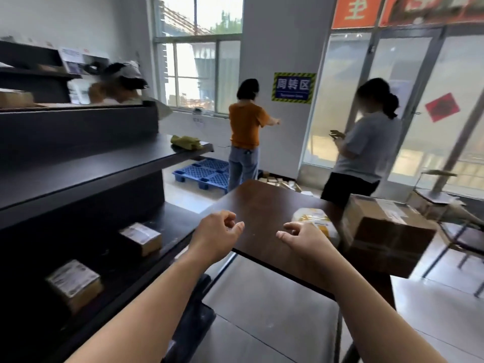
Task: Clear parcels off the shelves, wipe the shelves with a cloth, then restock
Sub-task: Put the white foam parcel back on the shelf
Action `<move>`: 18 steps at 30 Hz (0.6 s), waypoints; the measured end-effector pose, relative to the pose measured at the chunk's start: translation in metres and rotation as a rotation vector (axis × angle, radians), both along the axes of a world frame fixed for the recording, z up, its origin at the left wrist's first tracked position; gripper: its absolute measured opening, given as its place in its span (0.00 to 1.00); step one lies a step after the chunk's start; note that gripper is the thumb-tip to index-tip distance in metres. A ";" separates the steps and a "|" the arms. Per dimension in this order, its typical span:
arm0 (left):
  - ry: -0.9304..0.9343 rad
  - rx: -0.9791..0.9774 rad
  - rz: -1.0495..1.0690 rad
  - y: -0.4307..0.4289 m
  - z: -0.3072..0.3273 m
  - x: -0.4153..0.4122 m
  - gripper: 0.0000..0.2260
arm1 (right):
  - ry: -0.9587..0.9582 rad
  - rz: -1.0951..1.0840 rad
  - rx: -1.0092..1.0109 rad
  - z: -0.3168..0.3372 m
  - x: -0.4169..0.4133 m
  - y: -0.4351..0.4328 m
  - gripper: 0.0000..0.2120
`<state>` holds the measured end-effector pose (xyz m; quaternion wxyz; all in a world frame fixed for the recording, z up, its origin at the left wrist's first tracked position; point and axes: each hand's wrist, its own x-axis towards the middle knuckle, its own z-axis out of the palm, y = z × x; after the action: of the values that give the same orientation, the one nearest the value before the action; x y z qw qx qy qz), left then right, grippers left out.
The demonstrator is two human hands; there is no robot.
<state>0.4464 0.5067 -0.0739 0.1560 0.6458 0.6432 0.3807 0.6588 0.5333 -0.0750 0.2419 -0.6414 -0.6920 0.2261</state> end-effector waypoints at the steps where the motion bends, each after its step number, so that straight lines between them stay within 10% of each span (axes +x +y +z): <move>1: -0.006 -0.009 -0.015 0.011 -0.005 0.017 0.18 | 0.009 -0.027 -0.010 -0.005 0.019 0.006 0.23; 18: -0.018 -0.189 -0.206 0.181 -0.084 0.182 0.15 | 0.035 -0.360 -0.098 -0.069 0.194 0.107 0.22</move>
<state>0.6289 0.6880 -0.1575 0.2599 0.6874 0.6052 0.3060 0.8529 0.6406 -0.1436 0.2586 -0.7620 -0.5500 0.2238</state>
